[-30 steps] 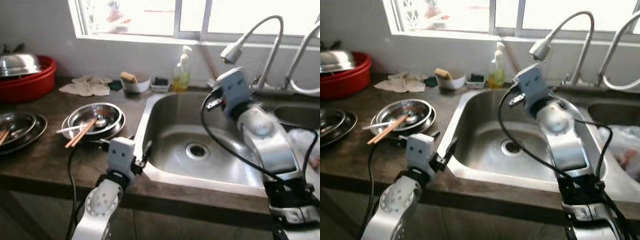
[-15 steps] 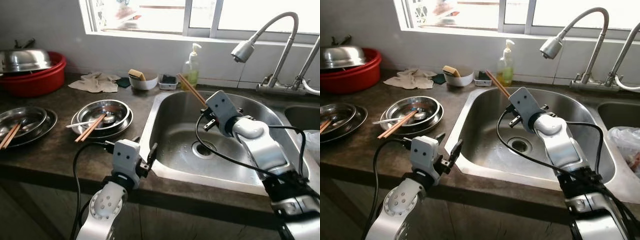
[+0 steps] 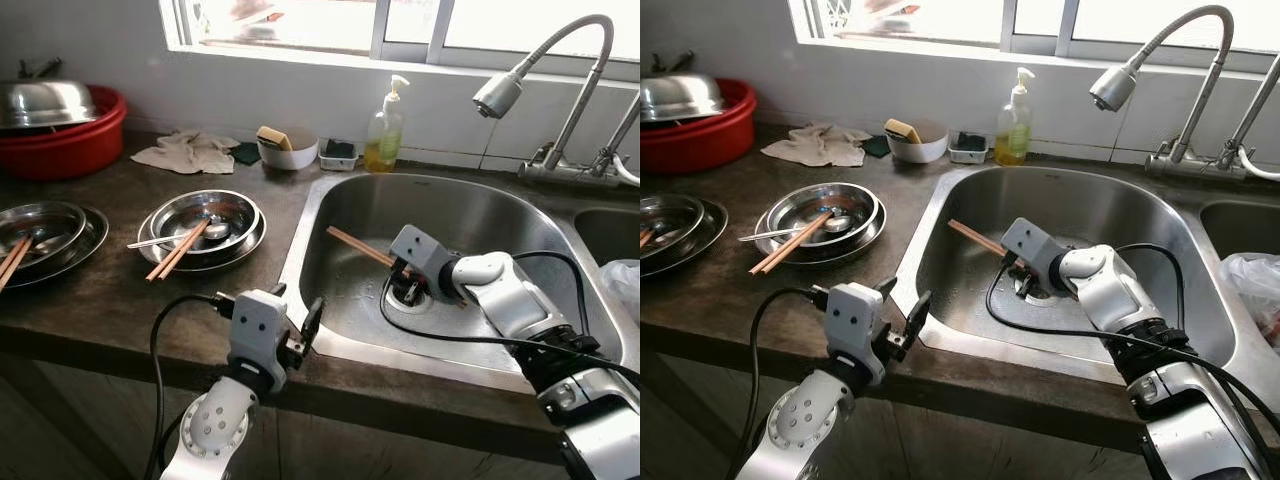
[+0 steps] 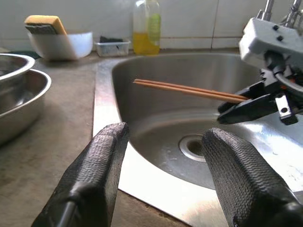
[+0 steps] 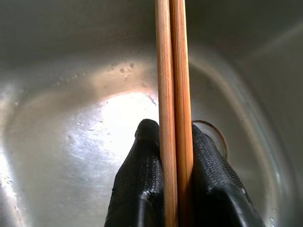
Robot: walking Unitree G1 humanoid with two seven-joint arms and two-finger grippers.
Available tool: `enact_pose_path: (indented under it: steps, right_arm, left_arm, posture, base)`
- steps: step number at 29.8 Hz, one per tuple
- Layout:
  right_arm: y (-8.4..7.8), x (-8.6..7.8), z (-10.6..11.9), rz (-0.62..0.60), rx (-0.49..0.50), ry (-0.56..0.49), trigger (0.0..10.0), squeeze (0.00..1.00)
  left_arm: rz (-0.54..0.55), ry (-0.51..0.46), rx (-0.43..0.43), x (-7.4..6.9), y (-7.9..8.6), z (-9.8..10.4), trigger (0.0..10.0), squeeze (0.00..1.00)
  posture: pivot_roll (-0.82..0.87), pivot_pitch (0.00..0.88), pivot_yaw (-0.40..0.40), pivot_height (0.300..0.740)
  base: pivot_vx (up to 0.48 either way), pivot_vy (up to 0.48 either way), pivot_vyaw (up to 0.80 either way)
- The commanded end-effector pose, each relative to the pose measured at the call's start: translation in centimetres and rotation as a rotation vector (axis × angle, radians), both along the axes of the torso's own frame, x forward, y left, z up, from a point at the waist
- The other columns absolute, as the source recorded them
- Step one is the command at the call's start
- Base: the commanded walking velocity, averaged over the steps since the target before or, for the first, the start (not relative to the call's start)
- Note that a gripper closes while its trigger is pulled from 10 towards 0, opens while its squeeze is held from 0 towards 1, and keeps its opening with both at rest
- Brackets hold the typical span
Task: Kitchen organization
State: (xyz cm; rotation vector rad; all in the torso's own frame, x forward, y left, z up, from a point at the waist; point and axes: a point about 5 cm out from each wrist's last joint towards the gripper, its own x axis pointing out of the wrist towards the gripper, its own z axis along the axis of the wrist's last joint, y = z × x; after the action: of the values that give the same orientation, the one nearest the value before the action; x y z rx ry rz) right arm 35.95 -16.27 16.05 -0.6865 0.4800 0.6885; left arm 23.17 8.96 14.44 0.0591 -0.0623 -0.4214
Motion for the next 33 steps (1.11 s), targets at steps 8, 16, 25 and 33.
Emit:
enact_pose_path:
  steps: [8,16,25,33]
  right_arm:
    - [0.1,-0.3,-0.5,0.053,-0.013,0.04,10.0,1.0]
    - [0.0,0.1,0.2,0.006,0.037,0.001,10.0,0.0]
    - [0.4,-0.6,3.1,-0.094,0.282,-0.236,10.0,0.0]
    - [-0.2,-2.5,5.1,-0.263,0.487,-0.435,10.0,0.0]
  left_arm:
    - [-0.006,-0.012,0.007,-0.1,-0.1,0.4,10.0,0.0]
    - [-0.004,-0.014,0.008,-0.1,-0.2,0.4,10.0,0.0]
    - [0.005,-0.015,0.013,0.1,0.0,0.2,10.0,0.0]
    - [0.006,-0.021,0.015,0.5,0.1,0.3,10.0,0.0]
  posture:
    - [0.05,0.052,-0.065,0.74]
    - [0.05,0.032,-0.063,0.74]
    - [0.04,0.012,-0.057,0.74]
    - [0.02,0.005,-0.043,0.74]
  base:
    - [0.0,0.0,0.0]
    - [0.0,0.0,0.0]
    - [0.0,0.0,0.0]
    - [0.0,0.0,0.0]
